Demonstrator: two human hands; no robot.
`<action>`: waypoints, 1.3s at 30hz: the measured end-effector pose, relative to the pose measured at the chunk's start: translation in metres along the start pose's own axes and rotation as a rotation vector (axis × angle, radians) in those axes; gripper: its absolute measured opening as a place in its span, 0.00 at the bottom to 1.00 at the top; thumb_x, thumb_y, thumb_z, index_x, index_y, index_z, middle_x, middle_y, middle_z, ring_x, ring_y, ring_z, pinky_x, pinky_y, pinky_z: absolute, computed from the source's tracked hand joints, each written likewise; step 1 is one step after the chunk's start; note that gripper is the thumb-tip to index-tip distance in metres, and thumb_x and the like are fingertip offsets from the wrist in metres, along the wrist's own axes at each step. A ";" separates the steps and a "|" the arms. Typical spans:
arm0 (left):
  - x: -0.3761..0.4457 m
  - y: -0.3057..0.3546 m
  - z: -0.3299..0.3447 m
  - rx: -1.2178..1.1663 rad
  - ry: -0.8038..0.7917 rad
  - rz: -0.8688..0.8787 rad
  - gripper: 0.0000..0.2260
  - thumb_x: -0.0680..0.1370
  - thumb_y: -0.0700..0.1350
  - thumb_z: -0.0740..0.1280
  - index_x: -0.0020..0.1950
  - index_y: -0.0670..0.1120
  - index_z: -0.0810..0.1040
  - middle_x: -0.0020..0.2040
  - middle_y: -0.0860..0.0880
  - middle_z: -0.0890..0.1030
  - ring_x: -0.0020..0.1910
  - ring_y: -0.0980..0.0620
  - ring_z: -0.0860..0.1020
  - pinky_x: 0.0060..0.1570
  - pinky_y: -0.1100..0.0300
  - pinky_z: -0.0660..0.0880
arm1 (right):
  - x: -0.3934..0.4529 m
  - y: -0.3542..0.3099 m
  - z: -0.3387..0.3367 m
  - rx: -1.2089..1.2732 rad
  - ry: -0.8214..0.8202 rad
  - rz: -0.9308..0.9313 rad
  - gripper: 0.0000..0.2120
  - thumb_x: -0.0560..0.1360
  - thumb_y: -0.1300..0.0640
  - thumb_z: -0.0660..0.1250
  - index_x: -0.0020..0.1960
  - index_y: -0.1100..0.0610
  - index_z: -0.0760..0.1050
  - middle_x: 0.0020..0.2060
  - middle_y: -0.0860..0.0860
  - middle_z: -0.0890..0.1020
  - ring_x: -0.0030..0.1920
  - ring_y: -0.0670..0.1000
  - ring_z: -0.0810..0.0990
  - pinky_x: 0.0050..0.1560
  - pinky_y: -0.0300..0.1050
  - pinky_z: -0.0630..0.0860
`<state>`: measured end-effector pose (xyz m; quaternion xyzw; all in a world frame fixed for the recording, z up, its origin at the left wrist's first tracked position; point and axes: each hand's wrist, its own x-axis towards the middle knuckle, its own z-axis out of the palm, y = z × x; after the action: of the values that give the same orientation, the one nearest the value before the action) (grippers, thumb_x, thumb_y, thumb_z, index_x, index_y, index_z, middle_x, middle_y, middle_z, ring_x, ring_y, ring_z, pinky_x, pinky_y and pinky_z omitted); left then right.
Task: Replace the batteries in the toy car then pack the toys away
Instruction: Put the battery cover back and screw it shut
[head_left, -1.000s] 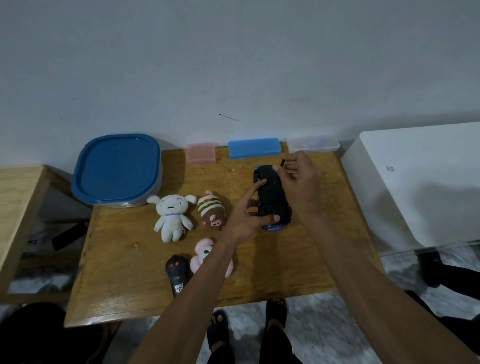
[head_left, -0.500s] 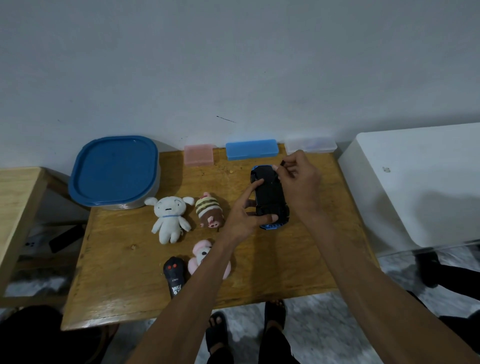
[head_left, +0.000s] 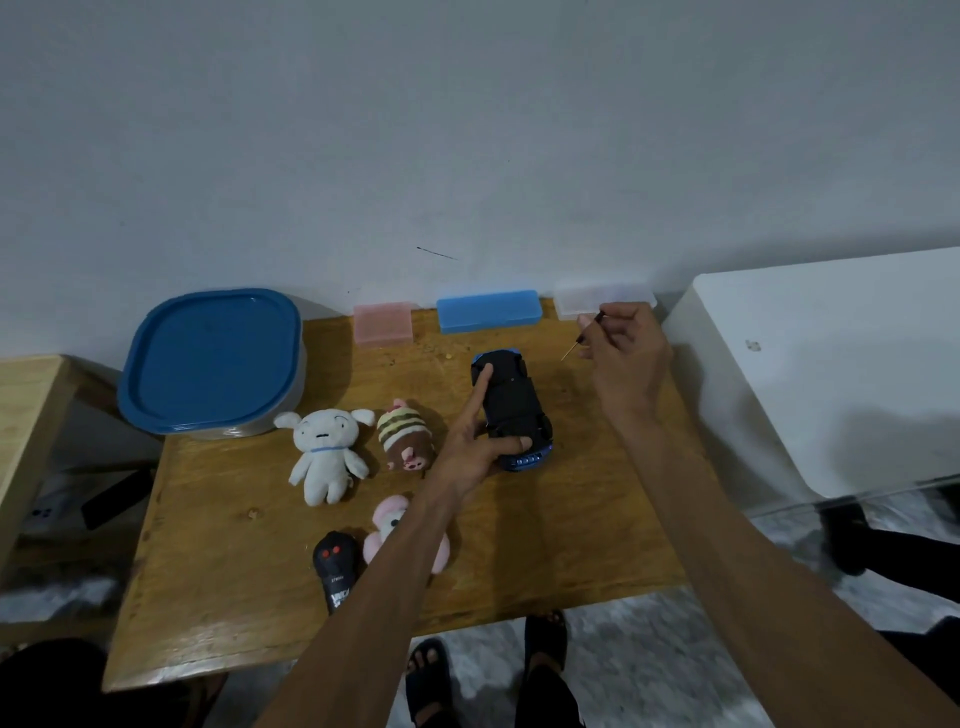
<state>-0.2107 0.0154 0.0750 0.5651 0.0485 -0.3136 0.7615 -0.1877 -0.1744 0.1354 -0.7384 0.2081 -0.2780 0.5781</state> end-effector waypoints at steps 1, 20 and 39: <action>0.000 -0.001 0.000 -0.020 -0.007 -0.016 0.48 0.70 0.26 0.74 0.75 0.70 0.65 0.69 0.46 0.78 0.65 0.41 0.79 0.58 0.39 0.80 | 0.000 0.001 -0.001 0.005 -0.001 0.006 0.09 0.75 0.58 0.74 0.52 0.54 0.77 0.42 0.54 0.83 0.41 0.52 0.85 0.38 0.44 0.84; 0.010 -0.015 0.006 -0.112 -0.069 -0.054 0.43 0.65 0.32 0.69 0.74 0.65 0.70 0.73 0.47 0.72 0.65 0.40 0.77 0.54 0.50 0.79 | 0.004 0.012 -0.015 0.037 0.013 0.072 0.10 0.76 0.61 0.73 0.55 0.61 0.77 0.44 0.59 0.84 0.43 0.56 0.85 0.40 0.46 0.84; 0.013 -0.021 0.004 -0.132 -0.061 -0.056 0.27 0.81 0.43 0.61 0.78 0.62 0.65 0.78 0.49 0.68 0.71 0.40 0.73 0.68 0.41 0.72 | 0.000 0.022 -0.015 0.013 0.012 0.083 0.08 0.76 0.60 0.74 0.53 0.57 0.77 0.41 0.56 0.83 0.39 0.53 0.85 0.37 0.43 0.83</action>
<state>-0.2122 0.0032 0.0536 0.5024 0.0615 -0.3481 0.7891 -0.1972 -0.1906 0.1170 -0.7238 0.2401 -0.2594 0.5926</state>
